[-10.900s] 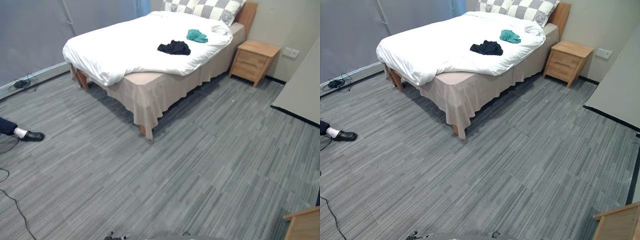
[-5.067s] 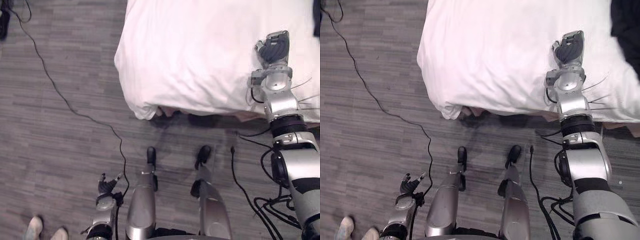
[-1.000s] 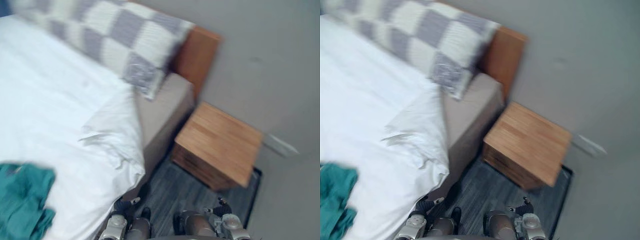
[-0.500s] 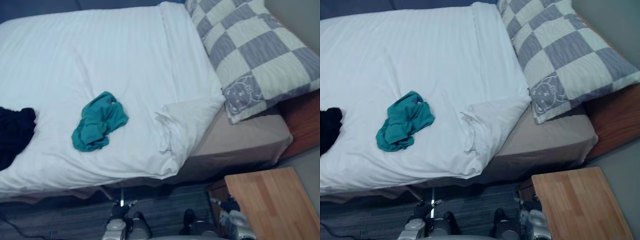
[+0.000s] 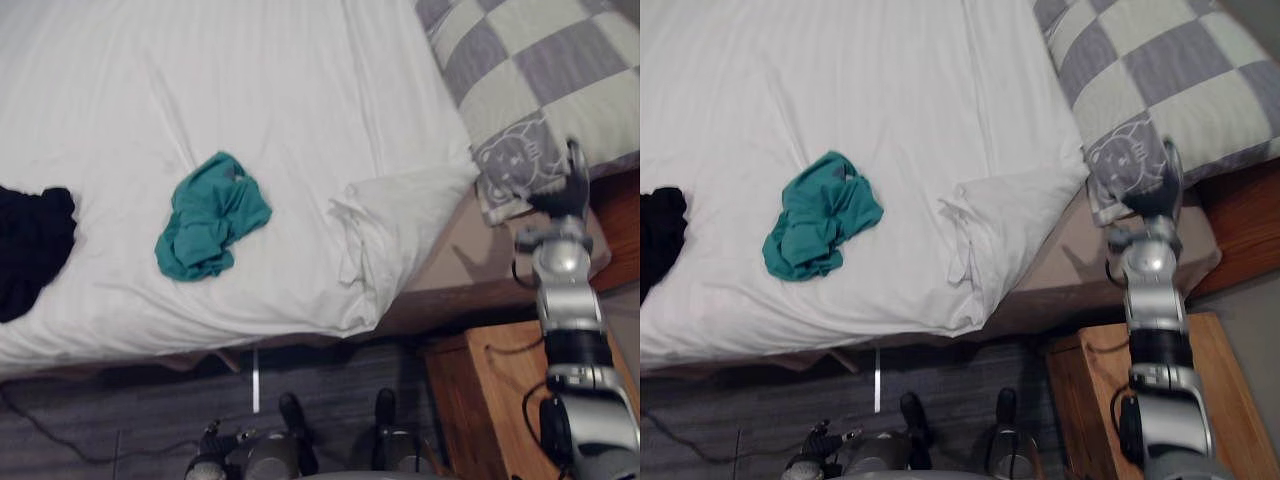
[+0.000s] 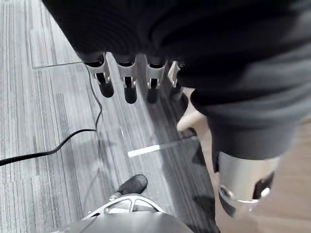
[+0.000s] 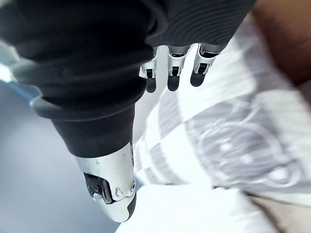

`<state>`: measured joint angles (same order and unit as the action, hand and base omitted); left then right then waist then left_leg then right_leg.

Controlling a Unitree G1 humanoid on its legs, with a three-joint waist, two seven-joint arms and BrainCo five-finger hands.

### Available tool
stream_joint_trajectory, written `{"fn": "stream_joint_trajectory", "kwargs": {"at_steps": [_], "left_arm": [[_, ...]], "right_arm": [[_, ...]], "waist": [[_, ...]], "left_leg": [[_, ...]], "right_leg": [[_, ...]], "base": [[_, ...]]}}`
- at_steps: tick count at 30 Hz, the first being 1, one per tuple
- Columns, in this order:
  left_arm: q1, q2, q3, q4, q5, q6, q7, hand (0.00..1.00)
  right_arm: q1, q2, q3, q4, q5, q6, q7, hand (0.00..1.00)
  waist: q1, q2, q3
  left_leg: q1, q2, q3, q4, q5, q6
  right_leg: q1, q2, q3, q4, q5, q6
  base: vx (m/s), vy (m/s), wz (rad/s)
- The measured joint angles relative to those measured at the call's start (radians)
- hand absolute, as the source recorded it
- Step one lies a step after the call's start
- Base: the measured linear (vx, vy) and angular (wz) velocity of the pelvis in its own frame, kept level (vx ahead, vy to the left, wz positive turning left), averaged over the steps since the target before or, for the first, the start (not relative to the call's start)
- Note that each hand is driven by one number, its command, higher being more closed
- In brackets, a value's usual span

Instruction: Tidy the bed and pick cloth on bed and put in laundry

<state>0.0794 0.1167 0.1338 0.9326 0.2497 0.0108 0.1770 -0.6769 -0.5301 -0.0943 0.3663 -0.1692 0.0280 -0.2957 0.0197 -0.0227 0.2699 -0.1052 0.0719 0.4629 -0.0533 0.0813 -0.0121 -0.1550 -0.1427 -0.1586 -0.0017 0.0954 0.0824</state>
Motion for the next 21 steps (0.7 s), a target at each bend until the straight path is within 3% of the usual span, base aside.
{"fn": "stream_joint_trajectory", "kwargs": {"at_steps": [6,10,11,15,21], "left_arm": [[-0.072,0.01,-0.043,-0.016,-0.003,-0.014,0.019,0.0],[-0.117,0.023,-0.091,-0.033,-0.017,-0.019,0.043,0.0],[-0.137,0.024,-0.107,-0.033,-0.023,-0.02,0.047,0.0],[-0.153,0.023,-0.138,-0.029,-0.029,-0.02,0.064,0.0],[-0.159,0.023,-0.142,-0.02,-0.043,-0.018,0.071,0.0]], "right_arm": [[-0.255,-0.069,0.226,0.096,-0.001,-0.025,0.026,0.0],[-0.309,-0.078,0.3,0.181,-0.027,-0.021,0.048,0.0],[-0.31,-0.077,0.314,0.211,-0.032,-0.021,0.056,1.0],[-0.313,-0.066,0.33,0.266,-0.038,-0.025,0.056,1.0],[-0.306,-0.066,0.324,0.317,-0.071,-0.027,0.058,1.0]], "waist": [[0.027,0.023,0.135],[0.039,0.032,0.181],[0.053,0.038,0.194],[0.052,0.059,0.207],[0.05,0.06,0.207]], "left_leg": [[-0.094,0.001,-0.025,0.014,0.03,0.013],[-0.178,0.014,-0.053,0.069,0.03,0.013],[-0.195,0.019,-0.057,0.081,0.029,0.013],[-0.24,0.031,-0.07,0.131,0.014,0.018],[-0.209,0.032,-0.058,0.117,0.011,0.01]], "right_leg": [[-0.08,0.0,-0.012,0.004,0.031,-0.016],[-0.138,0.001,-0.028,0.022,0.037,-0.025],[-0.154,0.002,-0.026,0.034,0.037,-0.025],[-0.186,0.003,-0.028,0.056,0.036,-0.027],[-0.176,0.004,-0.013,0.07,0.028,-0.038]], "base": [[-0.03,-0.002,0.08],[0.0,-0.011,0.14],[0.0,-0.022,0.05],[-0.03,-0.009,0.02],[-0.04,0.0,-0.07]]}}
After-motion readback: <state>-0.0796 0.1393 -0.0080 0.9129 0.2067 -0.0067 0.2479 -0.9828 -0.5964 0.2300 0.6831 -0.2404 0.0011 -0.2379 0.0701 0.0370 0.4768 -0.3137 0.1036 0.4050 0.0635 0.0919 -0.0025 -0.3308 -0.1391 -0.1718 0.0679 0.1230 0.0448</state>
